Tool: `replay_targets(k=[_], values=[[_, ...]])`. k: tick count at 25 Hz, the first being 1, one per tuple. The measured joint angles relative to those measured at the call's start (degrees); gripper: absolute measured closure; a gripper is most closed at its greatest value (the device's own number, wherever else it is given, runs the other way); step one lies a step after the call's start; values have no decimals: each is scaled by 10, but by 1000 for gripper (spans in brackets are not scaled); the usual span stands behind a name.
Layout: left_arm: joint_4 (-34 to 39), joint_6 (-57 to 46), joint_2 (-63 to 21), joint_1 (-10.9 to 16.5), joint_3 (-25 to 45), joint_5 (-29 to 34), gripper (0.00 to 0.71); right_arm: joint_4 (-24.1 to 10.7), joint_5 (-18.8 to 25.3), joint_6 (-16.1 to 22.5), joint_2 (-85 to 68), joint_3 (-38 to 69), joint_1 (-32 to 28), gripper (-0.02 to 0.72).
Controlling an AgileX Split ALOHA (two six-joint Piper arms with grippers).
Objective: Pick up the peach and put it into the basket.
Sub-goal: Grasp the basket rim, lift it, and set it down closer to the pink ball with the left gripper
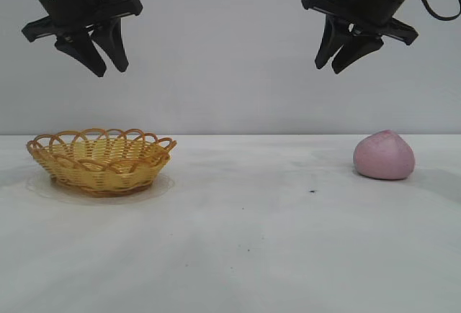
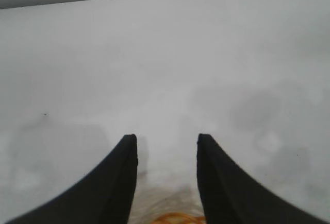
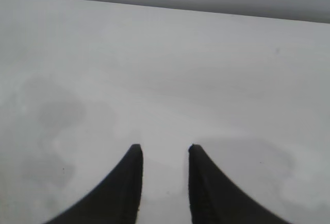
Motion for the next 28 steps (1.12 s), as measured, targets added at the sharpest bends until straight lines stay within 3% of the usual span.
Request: replay_targets(k=[12, 21, 28], values=[[2, -2, 0, 0, 0, 5, 464, -2, 6, 0, 0, 0, 0, 482], [23, -33, 0, 0, 0, 77, 464, -16, 66, 0, 0, 0, 0, 482], [113, -59, -30, 10, 21, 119, 464, -26, 118, 3, -18, 0, -21, 482]])
